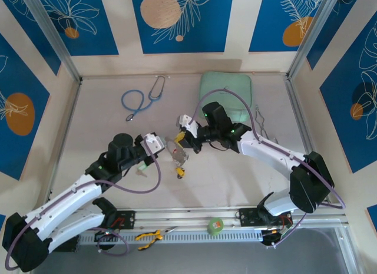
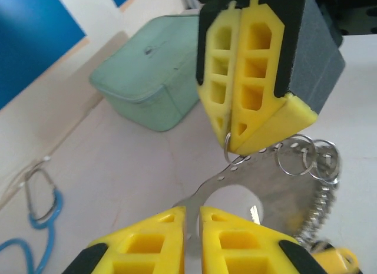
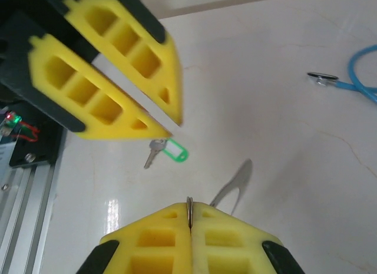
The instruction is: Put the keys on the keyring
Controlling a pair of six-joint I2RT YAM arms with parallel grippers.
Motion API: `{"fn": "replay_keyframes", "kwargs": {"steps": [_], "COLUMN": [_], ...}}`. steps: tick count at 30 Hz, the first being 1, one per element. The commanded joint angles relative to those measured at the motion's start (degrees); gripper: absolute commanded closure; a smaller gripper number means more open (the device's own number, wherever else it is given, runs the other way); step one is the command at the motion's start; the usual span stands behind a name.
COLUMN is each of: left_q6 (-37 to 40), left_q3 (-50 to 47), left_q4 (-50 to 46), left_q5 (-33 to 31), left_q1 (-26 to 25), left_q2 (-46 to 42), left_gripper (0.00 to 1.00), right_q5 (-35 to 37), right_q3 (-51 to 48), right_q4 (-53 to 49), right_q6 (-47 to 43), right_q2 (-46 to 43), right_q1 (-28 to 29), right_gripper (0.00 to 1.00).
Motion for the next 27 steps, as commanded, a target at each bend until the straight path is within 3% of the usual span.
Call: {"fn": "replay_keyframes", "kwargs": {"steps": [1,13,27], "left_q6": [3.1,-2.0,-4.9], "left_q3": [-0.4,-3.3,-3.8], "left_q4": [1.4,5.8,9.7], "left_q5": [8.0,20.9,22.1], "left_q1": [0.7,1.0,1.0], "left_q2": [1.1,4.7,6.6], "left_gripper": [0.85,0.8,0.8], "right_q5": [-6.2,-9.4,-8.9], "right_q3": [-1.9,-4.6,-4.2], "right_q4": [1.6,0.7,-1.1], "right_q6": [-5.4,-10.0,-12.1], "right_q2": [-2.6,-5.4,-5.2], "right_q1": [-0.4,-0.1,2.3], "right_gripper": [1.0,1.0,1.0]}}
